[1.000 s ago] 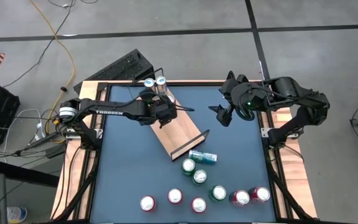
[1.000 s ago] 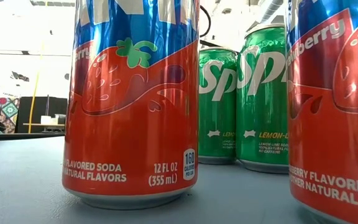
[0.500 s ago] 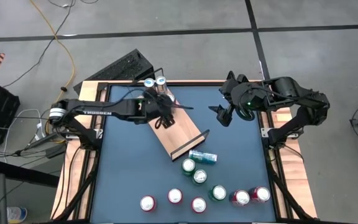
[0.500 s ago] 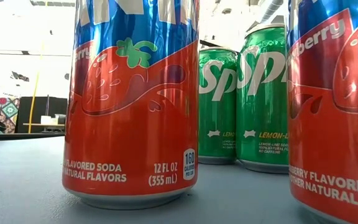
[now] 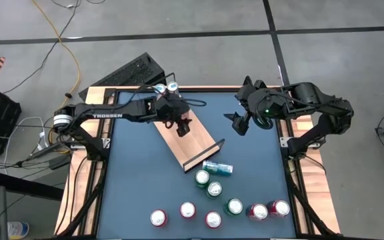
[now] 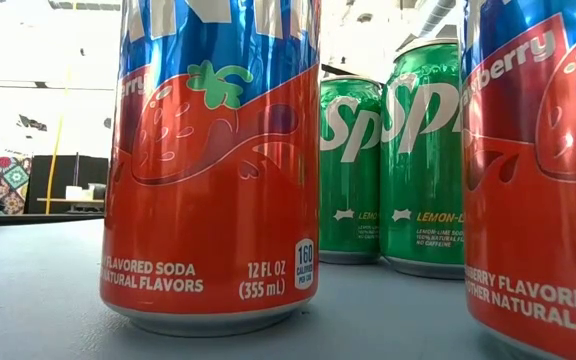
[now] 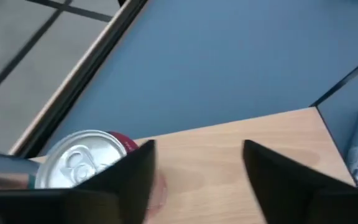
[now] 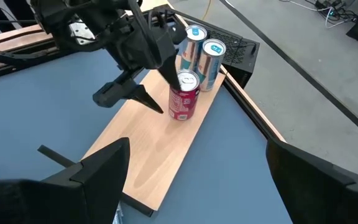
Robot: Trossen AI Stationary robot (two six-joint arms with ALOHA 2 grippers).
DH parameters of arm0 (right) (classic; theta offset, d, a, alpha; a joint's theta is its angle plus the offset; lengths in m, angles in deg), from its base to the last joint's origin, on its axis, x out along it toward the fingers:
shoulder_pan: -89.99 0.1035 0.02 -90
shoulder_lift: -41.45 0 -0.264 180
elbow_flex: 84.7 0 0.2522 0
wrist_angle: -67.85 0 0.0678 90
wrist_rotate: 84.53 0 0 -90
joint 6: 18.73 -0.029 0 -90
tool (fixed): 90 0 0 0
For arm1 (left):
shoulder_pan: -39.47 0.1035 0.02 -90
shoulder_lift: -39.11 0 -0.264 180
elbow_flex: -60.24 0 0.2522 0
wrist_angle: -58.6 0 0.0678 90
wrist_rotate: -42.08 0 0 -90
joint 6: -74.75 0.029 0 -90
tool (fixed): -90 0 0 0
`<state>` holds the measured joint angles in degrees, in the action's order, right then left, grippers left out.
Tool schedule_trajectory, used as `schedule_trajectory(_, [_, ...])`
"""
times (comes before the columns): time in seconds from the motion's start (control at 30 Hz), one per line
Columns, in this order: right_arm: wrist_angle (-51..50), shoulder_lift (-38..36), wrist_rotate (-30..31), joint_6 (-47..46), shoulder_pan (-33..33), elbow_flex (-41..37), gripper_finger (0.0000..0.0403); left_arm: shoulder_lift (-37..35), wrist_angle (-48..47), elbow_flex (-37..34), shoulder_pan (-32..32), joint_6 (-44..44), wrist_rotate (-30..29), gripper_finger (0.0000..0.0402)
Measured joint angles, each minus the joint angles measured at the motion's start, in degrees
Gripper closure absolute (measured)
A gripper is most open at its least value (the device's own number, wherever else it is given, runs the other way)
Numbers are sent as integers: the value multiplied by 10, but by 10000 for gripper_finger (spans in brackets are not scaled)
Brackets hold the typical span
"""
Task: Place canned beverage on shelf
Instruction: Put the top left red white soda can on the shelf
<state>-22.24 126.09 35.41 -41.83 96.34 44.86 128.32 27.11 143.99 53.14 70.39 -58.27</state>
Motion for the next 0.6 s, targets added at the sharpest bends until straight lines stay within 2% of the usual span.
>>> schedule_trajectory(0.1, [0, 0, 0, 0, 0, 0, 42, 0, 11, -13, -2, 6, -3, 269])
schedule_trajectory(0.23, [0, 0, 0, 0, 0, 0, 42, 0, 12, -29, -5, 7, -38, 379])
schedule_trajectory(0.5, [0, 0, 0, 0, 0, 0, 42, 0, 40, -47, 2, 3, -56, 396])
schedule_trajectory(0.6, [0, 0, 0, 0, 0, 0, 42, 0, 50, -54, 6, -8, -79, 401])
